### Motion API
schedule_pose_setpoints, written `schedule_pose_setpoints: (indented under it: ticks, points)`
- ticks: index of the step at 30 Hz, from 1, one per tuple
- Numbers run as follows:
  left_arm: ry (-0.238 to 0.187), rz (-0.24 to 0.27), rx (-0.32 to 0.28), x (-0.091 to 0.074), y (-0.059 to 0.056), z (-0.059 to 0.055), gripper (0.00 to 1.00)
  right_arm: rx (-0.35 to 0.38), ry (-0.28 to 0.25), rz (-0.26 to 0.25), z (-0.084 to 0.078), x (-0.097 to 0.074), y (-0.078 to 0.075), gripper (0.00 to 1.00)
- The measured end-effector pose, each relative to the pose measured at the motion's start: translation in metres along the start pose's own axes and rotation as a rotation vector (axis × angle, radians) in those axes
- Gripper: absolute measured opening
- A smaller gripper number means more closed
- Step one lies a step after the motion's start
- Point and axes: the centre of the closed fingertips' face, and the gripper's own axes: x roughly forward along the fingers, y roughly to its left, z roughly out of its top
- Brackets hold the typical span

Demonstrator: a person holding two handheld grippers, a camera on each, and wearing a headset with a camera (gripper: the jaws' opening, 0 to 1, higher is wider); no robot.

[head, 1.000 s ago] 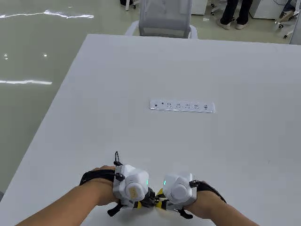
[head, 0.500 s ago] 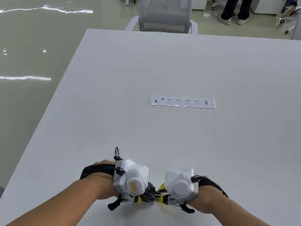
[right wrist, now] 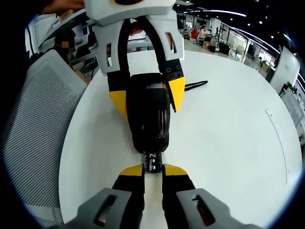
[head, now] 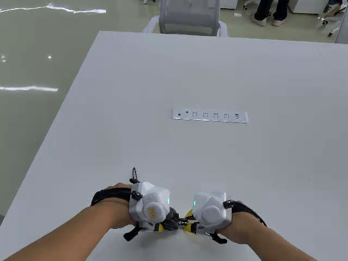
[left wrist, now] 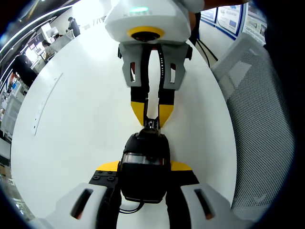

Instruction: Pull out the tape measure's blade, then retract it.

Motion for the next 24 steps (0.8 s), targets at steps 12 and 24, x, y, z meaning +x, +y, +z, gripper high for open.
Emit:
schedule_pose_setpoints:
  ticks: [12,24]
  points:
    - [0.006,0.001,-0.003,0.0,0.0,0.0,0.31,0.008,0.012,-0.001,-0.008,-0.004,0.0,0.11]
    - [0.006,0.002,-0.008,0.001,0.001,0.0,0.31,0.016,0.026,-0.002,-0.015,-0.008,-0.001,0.11]
